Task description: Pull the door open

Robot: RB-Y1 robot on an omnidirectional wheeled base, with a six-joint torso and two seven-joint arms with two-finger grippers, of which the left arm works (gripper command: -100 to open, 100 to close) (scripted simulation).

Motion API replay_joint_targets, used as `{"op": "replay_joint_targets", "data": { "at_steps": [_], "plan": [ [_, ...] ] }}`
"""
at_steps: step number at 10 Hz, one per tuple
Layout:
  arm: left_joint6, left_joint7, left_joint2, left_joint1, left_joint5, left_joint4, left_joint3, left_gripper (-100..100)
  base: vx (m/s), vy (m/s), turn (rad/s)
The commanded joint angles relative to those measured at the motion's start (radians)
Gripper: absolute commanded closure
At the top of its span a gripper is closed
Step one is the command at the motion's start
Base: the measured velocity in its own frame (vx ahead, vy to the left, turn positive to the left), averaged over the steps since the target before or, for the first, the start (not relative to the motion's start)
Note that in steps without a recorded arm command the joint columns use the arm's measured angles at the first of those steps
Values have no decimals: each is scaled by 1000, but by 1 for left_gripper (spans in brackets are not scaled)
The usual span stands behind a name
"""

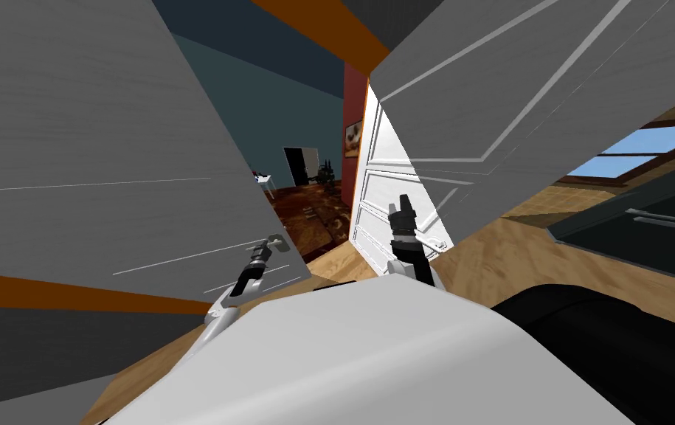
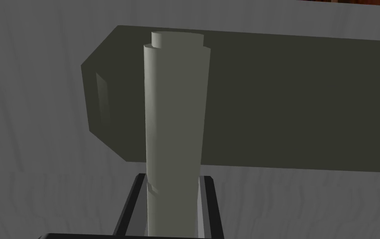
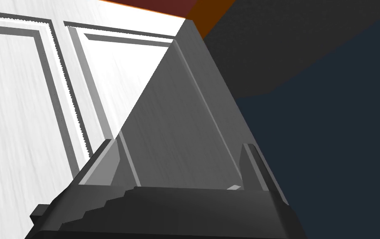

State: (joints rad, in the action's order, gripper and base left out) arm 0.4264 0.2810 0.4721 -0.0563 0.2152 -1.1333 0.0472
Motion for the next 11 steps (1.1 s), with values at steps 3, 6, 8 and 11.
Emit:
{"op": "replay_joint_targets", "data": {
  "at_steps": [3,6,8,11],
  "plan": [
    [26,29,32,-34,2,-25,-27,100,-197,42,-120],
    [65,71,78,-85,5,-61,-66,100,-239,93,-180],
    [78,85,93,-101,5,-73,-79,100,-242,73,-107],
    [118,109,124,-142,7,-85,-99,100,-182,49,-123]
  ]
}}
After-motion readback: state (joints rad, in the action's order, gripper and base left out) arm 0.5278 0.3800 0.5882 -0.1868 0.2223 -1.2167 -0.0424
